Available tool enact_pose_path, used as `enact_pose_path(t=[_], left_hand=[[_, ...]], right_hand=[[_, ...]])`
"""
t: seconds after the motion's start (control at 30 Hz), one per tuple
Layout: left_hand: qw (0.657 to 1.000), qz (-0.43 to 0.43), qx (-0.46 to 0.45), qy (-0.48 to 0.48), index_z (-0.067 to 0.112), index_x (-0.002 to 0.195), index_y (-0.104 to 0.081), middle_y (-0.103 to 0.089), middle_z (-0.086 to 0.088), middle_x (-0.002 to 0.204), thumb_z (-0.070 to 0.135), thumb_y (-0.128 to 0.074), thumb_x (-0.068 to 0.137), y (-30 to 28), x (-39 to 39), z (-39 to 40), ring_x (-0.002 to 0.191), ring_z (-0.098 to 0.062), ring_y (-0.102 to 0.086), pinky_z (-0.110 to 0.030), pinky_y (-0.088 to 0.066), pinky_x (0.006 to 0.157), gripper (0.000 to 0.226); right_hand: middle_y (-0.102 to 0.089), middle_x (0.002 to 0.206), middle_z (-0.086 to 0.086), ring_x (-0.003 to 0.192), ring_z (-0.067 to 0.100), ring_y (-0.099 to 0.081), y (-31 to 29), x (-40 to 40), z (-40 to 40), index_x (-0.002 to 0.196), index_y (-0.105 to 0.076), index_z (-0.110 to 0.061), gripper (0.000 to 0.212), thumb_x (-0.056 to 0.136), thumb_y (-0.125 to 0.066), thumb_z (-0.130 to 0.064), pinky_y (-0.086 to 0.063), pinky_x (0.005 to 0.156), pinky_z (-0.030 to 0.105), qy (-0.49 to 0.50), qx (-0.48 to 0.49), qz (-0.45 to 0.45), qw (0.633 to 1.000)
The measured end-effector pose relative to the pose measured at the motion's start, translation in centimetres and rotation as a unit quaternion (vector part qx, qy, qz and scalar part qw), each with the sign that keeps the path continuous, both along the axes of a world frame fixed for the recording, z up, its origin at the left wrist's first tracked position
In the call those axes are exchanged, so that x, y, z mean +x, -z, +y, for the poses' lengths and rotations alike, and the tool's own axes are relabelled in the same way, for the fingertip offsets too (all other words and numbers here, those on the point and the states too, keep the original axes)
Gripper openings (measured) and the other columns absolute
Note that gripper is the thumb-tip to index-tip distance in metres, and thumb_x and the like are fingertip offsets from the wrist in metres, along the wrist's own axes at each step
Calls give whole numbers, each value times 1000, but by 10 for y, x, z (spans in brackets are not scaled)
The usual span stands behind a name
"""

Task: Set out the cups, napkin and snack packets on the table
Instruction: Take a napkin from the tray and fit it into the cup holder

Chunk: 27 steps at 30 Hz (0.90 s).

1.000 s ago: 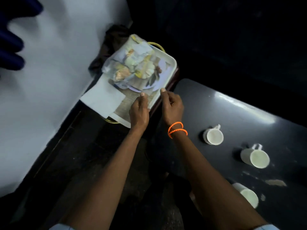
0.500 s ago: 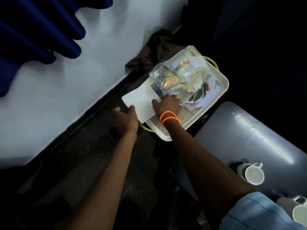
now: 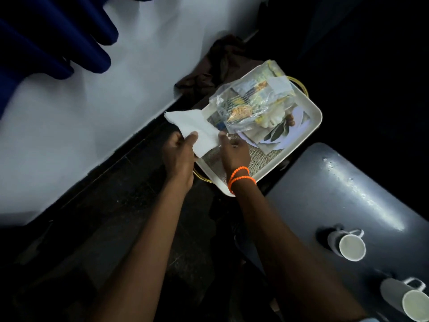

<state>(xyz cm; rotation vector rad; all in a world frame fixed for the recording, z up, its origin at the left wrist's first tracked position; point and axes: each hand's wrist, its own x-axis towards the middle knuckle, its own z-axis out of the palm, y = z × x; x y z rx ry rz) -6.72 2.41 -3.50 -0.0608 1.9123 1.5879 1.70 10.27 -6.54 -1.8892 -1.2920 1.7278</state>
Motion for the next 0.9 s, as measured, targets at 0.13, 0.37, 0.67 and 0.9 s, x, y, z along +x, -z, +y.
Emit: enact_pose_path(t=[0.13,0.37,0.67,0.9], left_hand=[[985,-121,117,49,11,104,-74,-81,-8,98,3,-68,93,-23,14,21,90,-20,-77,-37,-64,76,15],[977,-98,36,185,14,96,-73,-75,-4,92,16,-69,76,-33,62,46,90,-24,-70,-34,-54,73,20],[949,-48,-32,311,18,109,-74,-83,1,100,21,-80,84,-16,192,88,85,-14,-79,-31,-62,67,26],[890,84,-70,443,23,112,-68,-78,7,99,27,-80,81,-15,330,108,87,-10,-76,-28,-60,69,33]], right_hand=[[-74,80,15,72,29,-77,-14,42,8,93,-77,-5,51,90,-72,-56,-64,66,41,166,-308,331,876],[-79,106,11,87,22,-78,-22,124,53,116,-73,-3,23,102,-61,-17,-67,77,36,140,-224,398,879],[-71,113,23,96,35,-68,-34,273,68,121,-69,5,33,88,-64,8,-56,91,49,140,-92,244,955],[-79,104,22,88,35,-76,-40,404,41,110,-73,4,35,77,-84,3,-66,75,47,235,5,130,963]])
